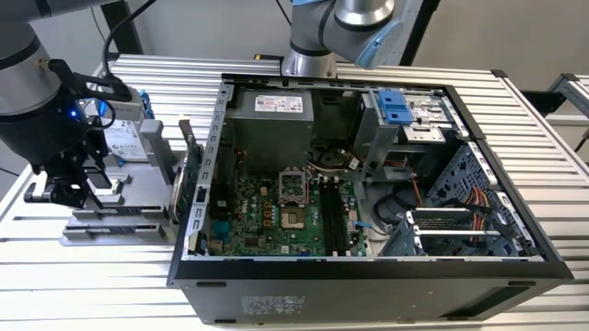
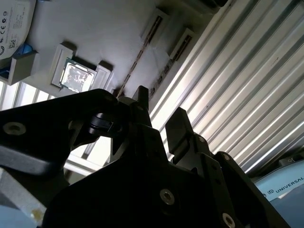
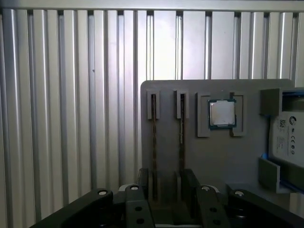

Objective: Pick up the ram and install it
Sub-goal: 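Pick up the ram and move it above insertion slot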

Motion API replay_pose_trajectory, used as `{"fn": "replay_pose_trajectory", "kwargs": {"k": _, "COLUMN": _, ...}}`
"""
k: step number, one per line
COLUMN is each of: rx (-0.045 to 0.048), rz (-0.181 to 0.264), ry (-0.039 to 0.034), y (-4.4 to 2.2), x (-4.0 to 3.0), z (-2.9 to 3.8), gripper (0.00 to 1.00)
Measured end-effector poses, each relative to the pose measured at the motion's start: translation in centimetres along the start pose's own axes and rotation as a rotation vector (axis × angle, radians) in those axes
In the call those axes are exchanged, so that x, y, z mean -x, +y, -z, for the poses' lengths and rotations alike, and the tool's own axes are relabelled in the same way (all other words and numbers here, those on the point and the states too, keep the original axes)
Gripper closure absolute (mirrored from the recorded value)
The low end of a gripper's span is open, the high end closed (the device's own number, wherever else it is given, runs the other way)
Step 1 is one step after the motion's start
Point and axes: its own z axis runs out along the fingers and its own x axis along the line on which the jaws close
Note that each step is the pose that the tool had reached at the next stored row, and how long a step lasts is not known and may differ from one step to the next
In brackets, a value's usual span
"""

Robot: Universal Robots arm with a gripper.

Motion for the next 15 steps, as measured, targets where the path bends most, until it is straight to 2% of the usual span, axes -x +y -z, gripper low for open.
{"fn": "replay_pose_trajectory", "kwargs": {"k": 12, "rx": 0.0002, "rz": 0.014, "ry": 0.0000, "y": 0.23, "x": -0.21, "z": -1.10, "gripper": 0.00}}
{"fn": "replay_pose_trajectory", "kwargs": {"k": 15, "rx": 0.0003, "rz": 0.020, "ry": 0.0000, "y": 0.32, "x": -0.23, "z": -1.72, "gripper": 0.00}}
